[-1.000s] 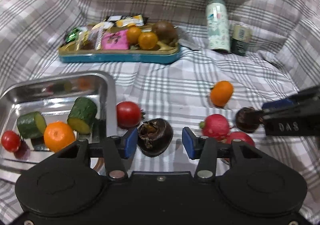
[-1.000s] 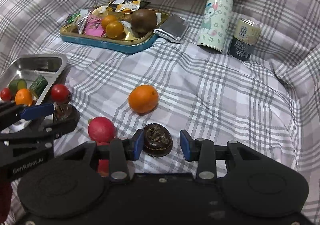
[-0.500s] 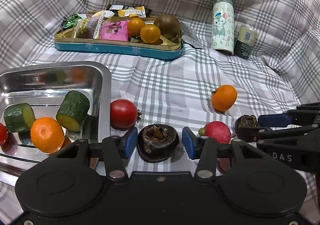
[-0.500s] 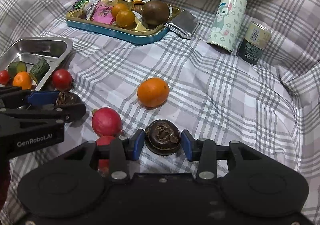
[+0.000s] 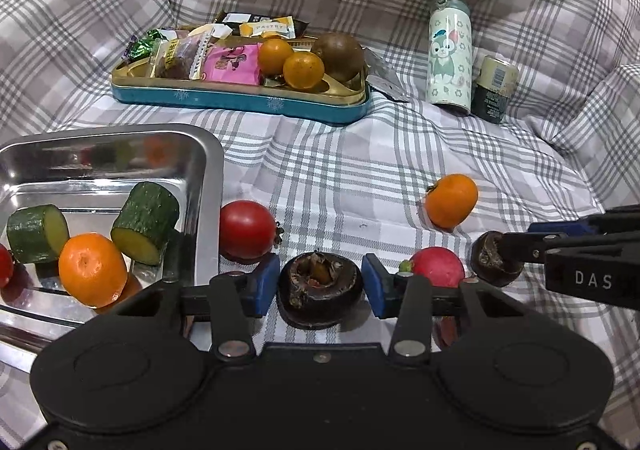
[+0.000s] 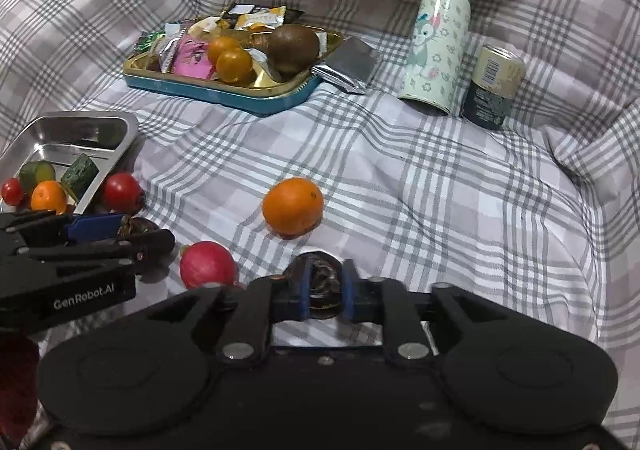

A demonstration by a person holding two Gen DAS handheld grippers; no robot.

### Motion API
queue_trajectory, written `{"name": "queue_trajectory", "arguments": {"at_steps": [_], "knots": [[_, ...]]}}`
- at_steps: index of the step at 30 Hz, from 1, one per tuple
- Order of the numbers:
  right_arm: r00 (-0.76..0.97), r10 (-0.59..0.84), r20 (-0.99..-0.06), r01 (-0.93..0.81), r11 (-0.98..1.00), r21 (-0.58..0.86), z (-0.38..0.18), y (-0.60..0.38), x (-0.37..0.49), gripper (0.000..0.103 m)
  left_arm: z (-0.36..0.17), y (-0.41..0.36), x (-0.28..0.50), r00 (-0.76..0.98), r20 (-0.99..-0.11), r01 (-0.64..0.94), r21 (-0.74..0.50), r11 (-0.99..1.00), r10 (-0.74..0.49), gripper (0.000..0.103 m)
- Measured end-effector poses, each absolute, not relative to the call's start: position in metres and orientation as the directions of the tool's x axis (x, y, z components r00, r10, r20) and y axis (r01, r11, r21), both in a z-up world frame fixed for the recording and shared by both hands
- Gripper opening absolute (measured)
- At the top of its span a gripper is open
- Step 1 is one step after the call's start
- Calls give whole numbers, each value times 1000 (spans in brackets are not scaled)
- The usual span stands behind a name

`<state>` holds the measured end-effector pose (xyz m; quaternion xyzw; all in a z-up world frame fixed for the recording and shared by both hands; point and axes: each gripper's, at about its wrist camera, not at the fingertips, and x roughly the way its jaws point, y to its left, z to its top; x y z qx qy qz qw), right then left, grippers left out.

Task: Organize fruits
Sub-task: 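Close the left tool on one mangosteen while the right tool grasps the other, then lift both mangosteens and carry them over the steel tray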

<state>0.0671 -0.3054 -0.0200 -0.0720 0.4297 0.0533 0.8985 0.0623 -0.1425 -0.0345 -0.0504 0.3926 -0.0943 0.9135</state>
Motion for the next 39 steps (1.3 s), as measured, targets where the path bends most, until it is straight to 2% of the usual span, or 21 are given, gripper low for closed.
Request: {"name": "queue_trajectory", "arguments": {"at_steps": [3, 5, 15, 23, 29, 34, 39], "knots": [[625, 20, -780, -119, 990, -70, -21, -310, 70, 42, -35, -143, 63, 670, -712, 138, -159, 977, -211, 53], [621, 25, -783, -96, 994, -44, -21, -313, 73, 44, -35, -145, 63, 672, -712, 140, -152, 979, -206, 53], [618, 48, -785, -139, 989, -49, -25, -303, 71, 47, -38, -151, 59, 685, -705, 167, -93, 982, -184, 53], [590, -6, -807, -122, 988, -97, -41, -294, 74, 51, -41, -155, 57, 693, -700, 189, -56, 980, -173, 53], [573, 15, -819, -74, 997, -34, -43, -302, 78, 54, -41, -157, 56, 698, -695, 199, -42, 979, -171, 54], [563, 21, -826, -104, 994, -45, -44, -300, 80, 56, -42, -158, 54, 707, -687, 204, -31, 978, -169, 54], [564, 27, -826, -128, 990, -55, -42, -298, 80, 46, -42, -155, 55, 704, -687, 203, -49, 978, -181, 52]]}}
